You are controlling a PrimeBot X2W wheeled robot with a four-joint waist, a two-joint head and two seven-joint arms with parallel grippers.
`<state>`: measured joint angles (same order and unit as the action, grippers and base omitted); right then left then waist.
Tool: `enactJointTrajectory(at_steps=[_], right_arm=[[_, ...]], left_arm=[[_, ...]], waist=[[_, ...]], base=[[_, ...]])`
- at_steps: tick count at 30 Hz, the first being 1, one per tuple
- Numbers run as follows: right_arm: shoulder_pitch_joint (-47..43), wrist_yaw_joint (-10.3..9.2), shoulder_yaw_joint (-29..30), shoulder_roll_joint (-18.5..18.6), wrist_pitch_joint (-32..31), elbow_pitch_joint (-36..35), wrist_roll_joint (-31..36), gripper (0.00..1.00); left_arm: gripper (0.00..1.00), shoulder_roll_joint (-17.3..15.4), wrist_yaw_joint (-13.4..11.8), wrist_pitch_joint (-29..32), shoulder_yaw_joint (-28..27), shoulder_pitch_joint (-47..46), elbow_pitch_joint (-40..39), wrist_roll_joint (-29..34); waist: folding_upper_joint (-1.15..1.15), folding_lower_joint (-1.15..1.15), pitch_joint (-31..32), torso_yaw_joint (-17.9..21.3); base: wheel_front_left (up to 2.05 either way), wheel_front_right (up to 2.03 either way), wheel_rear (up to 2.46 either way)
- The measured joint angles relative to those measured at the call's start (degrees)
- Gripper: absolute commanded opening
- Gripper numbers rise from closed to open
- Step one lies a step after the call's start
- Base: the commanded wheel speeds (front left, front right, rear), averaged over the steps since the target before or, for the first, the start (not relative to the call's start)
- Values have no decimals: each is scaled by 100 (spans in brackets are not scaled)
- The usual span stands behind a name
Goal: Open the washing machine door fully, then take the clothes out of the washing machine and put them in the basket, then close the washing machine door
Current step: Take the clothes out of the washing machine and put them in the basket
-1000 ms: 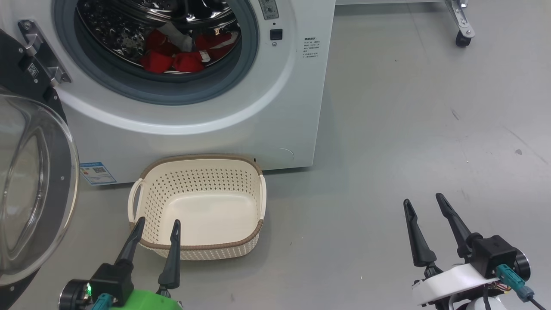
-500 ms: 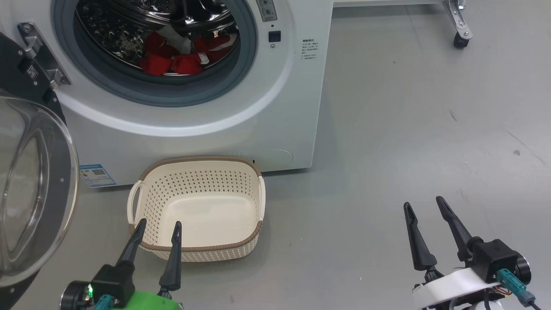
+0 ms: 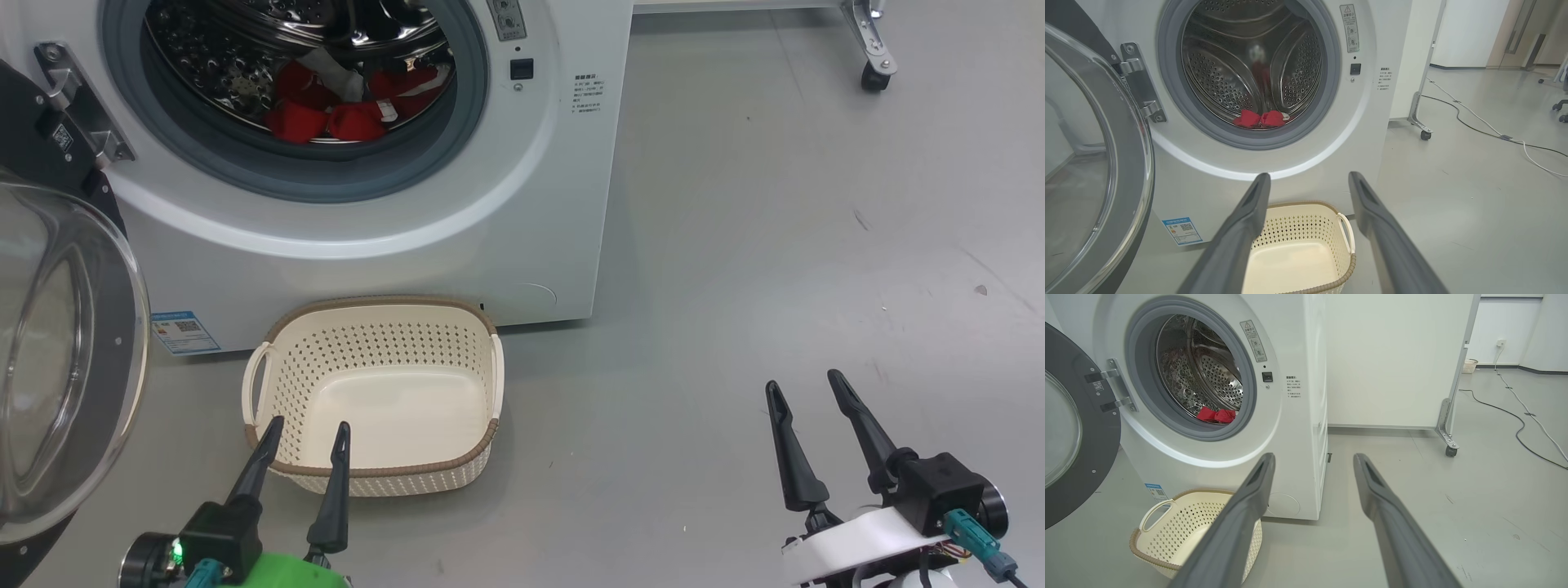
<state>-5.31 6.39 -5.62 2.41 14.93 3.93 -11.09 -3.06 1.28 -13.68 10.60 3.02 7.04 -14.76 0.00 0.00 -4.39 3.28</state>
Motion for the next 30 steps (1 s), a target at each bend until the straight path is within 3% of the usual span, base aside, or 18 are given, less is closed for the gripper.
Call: enactJointTrajectory(at_steps=[30], right_arm=[[-22, 0, -1, -8, 0, -45, -10, 100]], left_arm=[[100, 0, -47, -2, 43, 2, -45, 22]], waist=[[0, 0, -18, -9]], base=[[70, -70, 0]])
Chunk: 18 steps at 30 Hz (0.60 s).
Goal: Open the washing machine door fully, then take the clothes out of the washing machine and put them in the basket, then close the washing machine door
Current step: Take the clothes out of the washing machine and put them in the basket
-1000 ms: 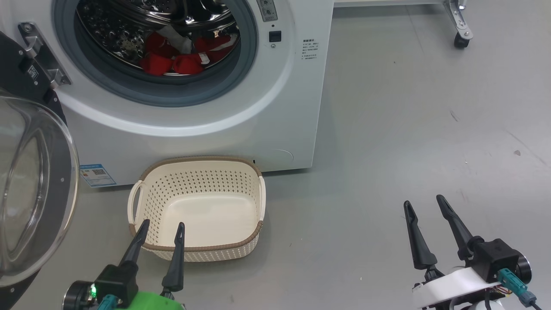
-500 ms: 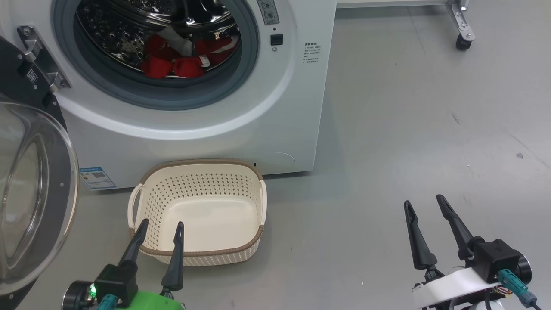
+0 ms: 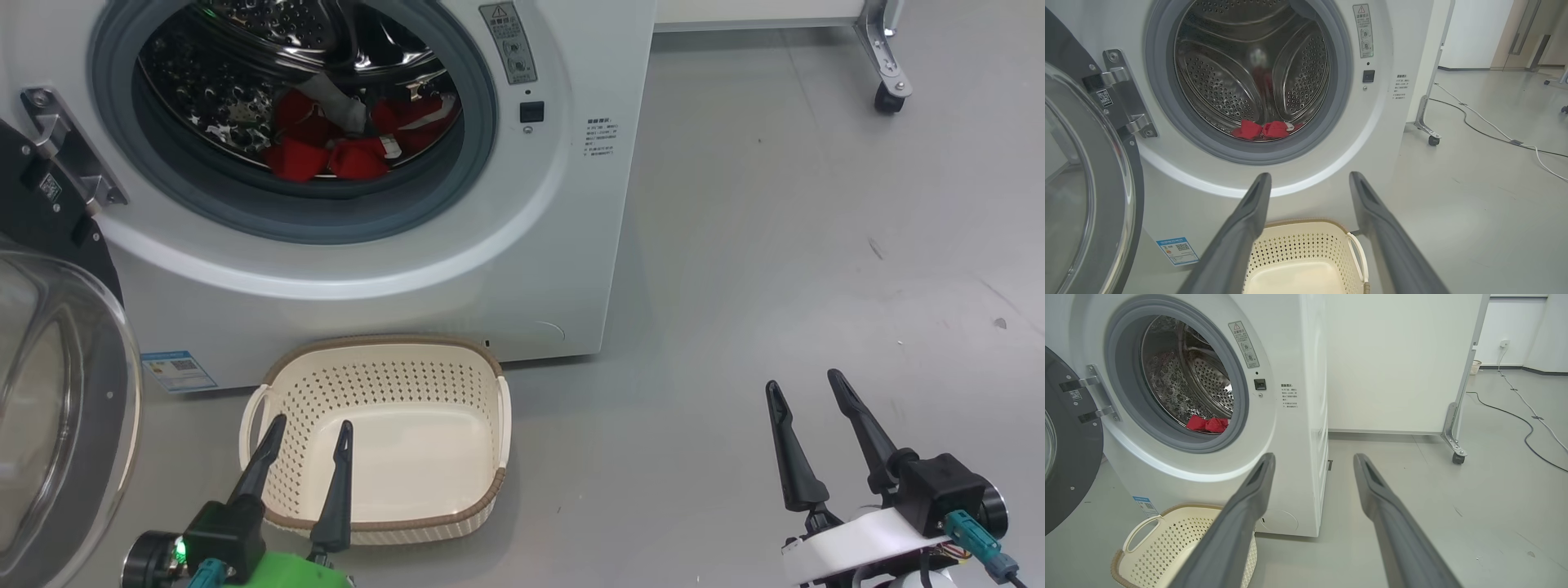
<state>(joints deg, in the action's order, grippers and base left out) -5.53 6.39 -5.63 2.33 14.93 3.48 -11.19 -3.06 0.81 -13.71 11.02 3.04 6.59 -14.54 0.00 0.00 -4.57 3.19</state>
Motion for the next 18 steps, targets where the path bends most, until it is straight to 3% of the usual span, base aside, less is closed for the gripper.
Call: enactJointTrajectory(at_steps=[18], right_arm=[[-51, 0, -43, -2, 0, 2, -35, 100]], left_arm=[[100, -1, -57, -4, -5, 1, -13, 29]], waist=[[0, 0, 20, -17]], base=[[70, -70, 0]])
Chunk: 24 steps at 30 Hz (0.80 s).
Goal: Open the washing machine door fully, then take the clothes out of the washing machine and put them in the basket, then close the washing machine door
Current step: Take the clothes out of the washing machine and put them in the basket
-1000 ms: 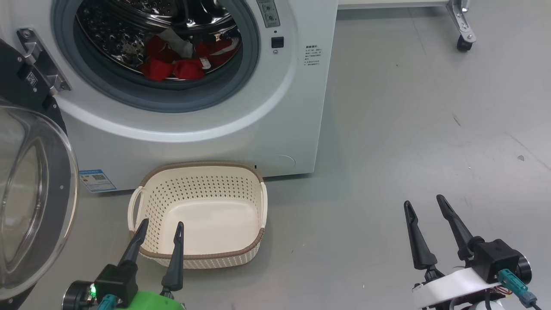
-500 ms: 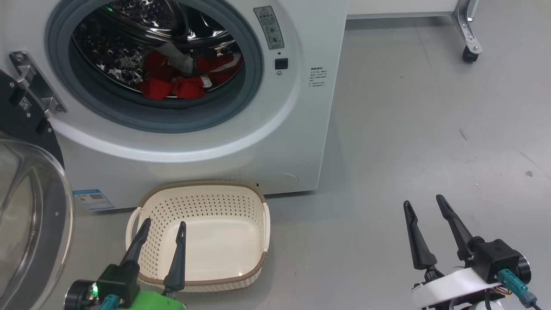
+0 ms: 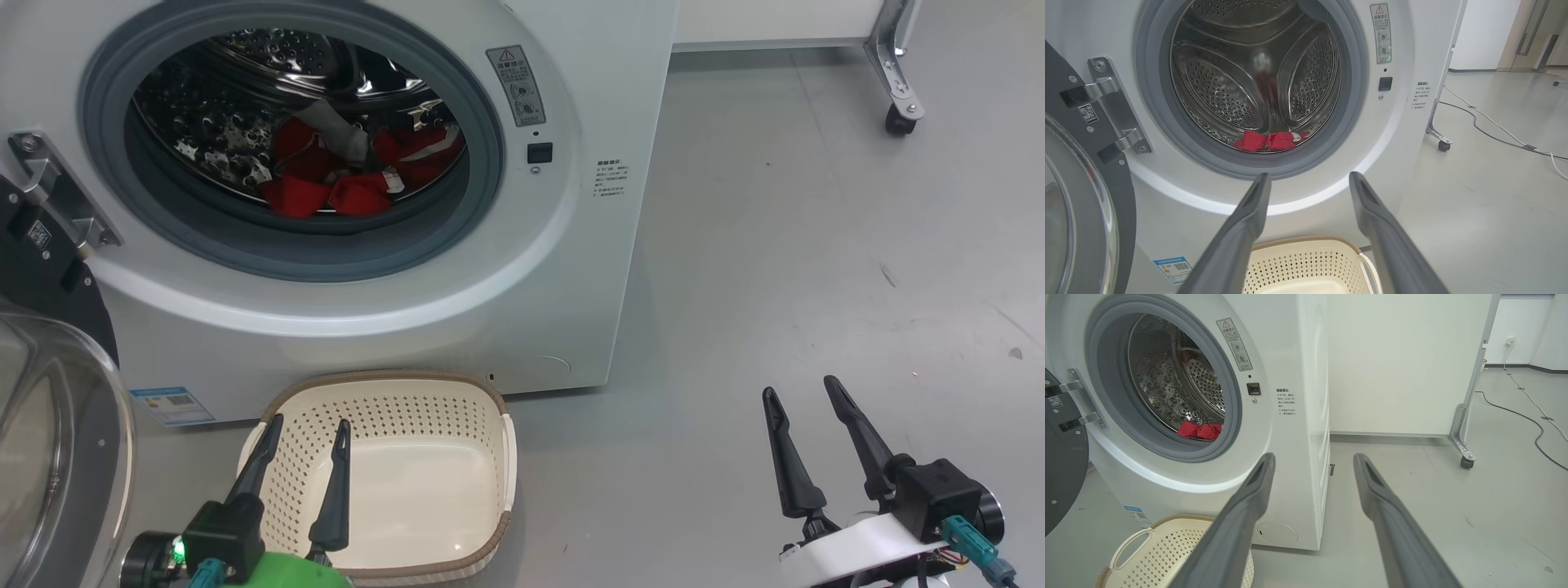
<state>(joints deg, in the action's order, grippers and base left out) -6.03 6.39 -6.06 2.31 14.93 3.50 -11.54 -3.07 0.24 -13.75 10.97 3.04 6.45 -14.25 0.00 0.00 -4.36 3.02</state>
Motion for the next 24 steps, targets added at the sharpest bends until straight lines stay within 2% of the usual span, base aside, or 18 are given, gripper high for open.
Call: enactJointTrajectory(at_steps=[24], right_arm=[[-29, -7, -29, 0, 0, -9, -5, 100]], left_arm=[[100, 0, -71, -1, -3, 6, -86, 32]], waist=[[0, 0, -102, -6]], base=[[7, -7, 0]])
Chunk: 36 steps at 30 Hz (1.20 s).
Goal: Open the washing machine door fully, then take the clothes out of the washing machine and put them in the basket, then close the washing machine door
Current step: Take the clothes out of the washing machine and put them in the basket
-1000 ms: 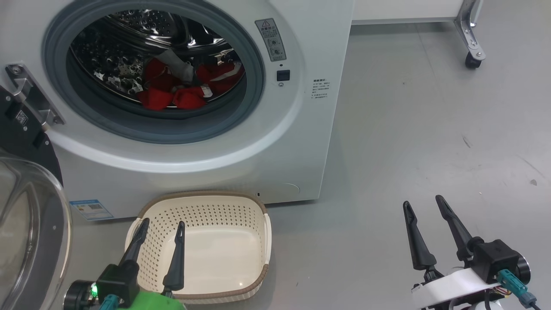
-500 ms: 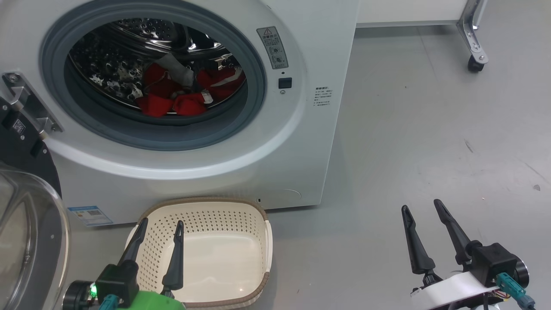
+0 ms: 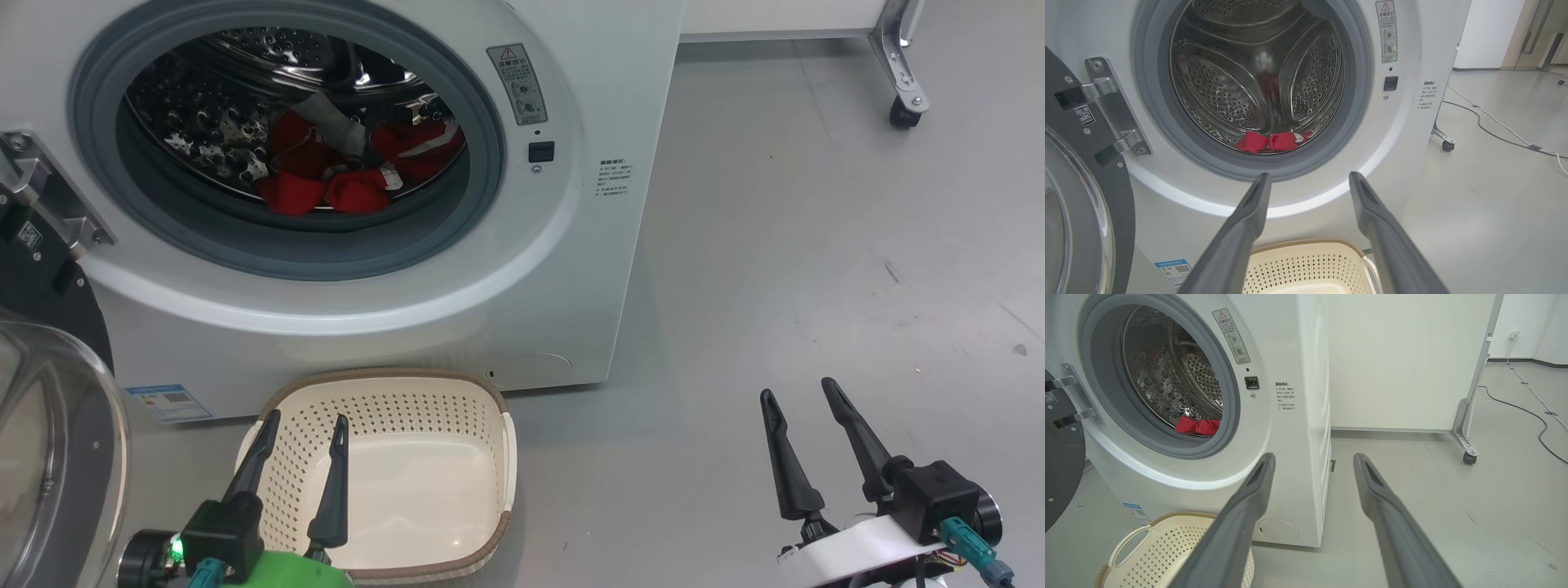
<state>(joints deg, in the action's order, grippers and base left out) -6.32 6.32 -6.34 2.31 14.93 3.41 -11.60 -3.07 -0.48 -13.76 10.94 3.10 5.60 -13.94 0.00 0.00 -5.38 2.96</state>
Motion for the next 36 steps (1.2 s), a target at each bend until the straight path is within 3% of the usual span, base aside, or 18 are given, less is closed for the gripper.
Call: enactJointTrajectory(at_steps=[11, 23, 28, 36], right_arm=[[8, 0, -34, 0, 0, -183, 0, 100], [264, -1, -216, 1, 0, -458, -35, 100], [312, -92, -347, 1, 0, -517, -176, 100], [565, -94, -639, 3, 0, -678, -298, 100]], left_arm=[[100, 0, -16, 46, 34, -75, -181, -19], [100, 2, 30, 370, -13, -934, -274, -112], [100, -22, 87, 577, -118, -1238, -192, -271], [100, -378, 142, 1065, -449, -2026, 86, -389]], waist=[[0, 0, -285, 17], [0, 0, -997, 110], [0, 0, -1258, 192], [0, 0, -1778, 450]], base=[[0, 0, 0], [0, 0, 0], [0, 0, 0], [0, 0, 0]])
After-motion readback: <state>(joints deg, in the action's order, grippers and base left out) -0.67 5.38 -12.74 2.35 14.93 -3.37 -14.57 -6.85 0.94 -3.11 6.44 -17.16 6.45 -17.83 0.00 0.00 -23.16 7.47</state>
